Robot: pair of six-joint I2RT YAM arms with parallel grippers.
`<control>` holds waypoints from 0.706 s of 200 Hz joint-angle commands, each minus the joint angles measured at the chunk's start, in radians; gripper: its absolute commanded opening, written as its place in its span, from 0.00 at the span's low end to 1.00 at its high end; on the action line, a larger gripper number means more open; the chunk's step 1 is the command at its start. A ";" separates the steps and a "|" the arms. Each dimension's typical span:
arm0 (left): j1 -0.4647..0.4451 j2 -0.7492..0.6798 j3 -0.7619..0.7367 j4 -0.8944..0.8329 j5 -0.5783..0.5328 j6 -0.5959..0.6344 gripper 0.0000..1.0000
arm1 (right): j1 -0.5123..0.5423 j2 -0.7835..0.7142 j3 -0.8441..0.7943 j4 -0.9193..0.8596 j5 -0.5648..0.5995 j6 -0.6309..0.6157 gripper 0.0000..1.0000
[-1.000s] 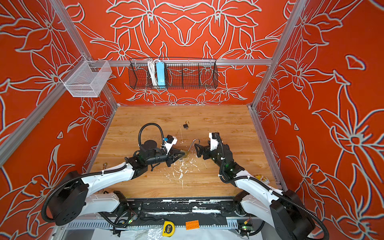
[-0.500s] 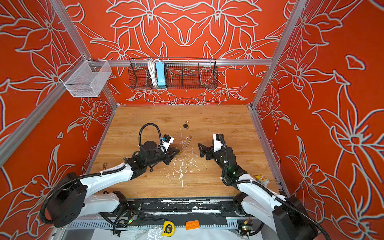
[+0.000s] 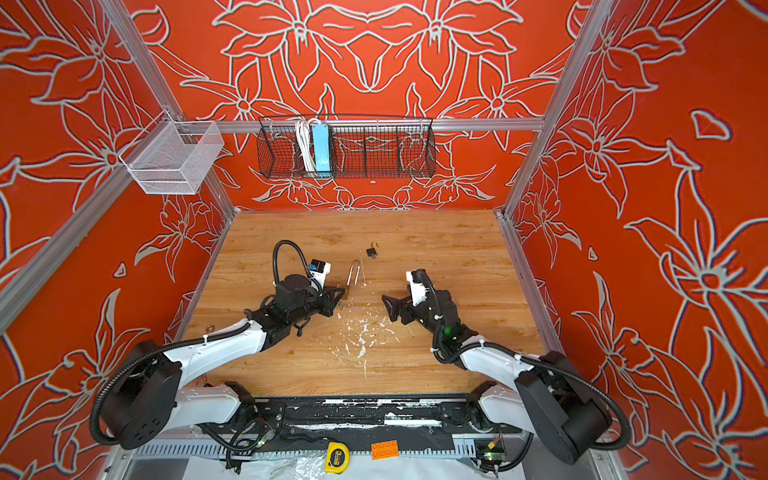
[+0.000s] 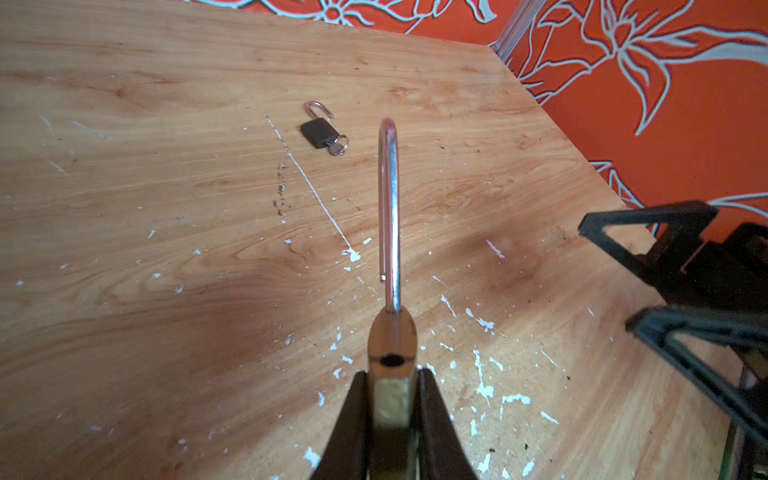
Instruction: Unlock with the key
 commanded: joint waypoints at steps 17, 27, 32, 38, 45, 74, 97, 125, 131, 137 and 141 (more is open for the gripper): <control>0.019 -0.001 0.070 0.021 0.058 -0.097 0.00 | 0.054 -0.035 0.014 0.070 -0.016 -0.123 0.98; 0.019 0.001 0.073 0.013 0.044 -0.138 0.00 | 0.055 -0.081 -0.003 0.065 0.002 -0.150 0.98; 0.019 0.001 0.075 0.012 0.037 -0.156 0.00 | 0.054 -0.106 -0.013 0.060 0.018 -0.163 0.98; 0.019 -0.002 0.083 0.005 0.025 -0.170 0.00 | 0.054 -0.130 -0.025 0.060 0.043 -0.171 0.98; 0.019 -0.006 0.102 -0.026 0.010 -0.186 0.00 | 0.054 -0.153 -0.039 0.069 0.064 -0.180 0.98; 0.032 0.021 0.281 -0.268 0.009 -0.187 0.00 | 0.055 -0.166 -0.049 0.078 0.047 -0.179 0.98; 0.058 0.049 0.399 -0.412 0.036 -0.200 0.00 | 0.054 -0.139 -0.043 0.097 0.023 -0.170 0.98; 0.206 0.091 0.378 -0.290 0.308 -0.353 0.00 | 0.054 -0.144 -0.049 0.105 0.025 -0.176 0.98; 0.242 0.106 0.360 -0.232 0.371 -0.399 0.00 | 0.054 -0.151 -0.054 0.107 0.030 -0.176 0.98; 0.271 0.127 0.356 -0.194 0.422 -0.430 0.00 | 0.054 -0.156 -0.058 0.112 0.036 -0.175 0.98; 0.289 0.139 0.363 -0.188 0.444 -0.439 0.00 | 0.054 -0.160 -0.059 0.115 0.039 -0.174 0.98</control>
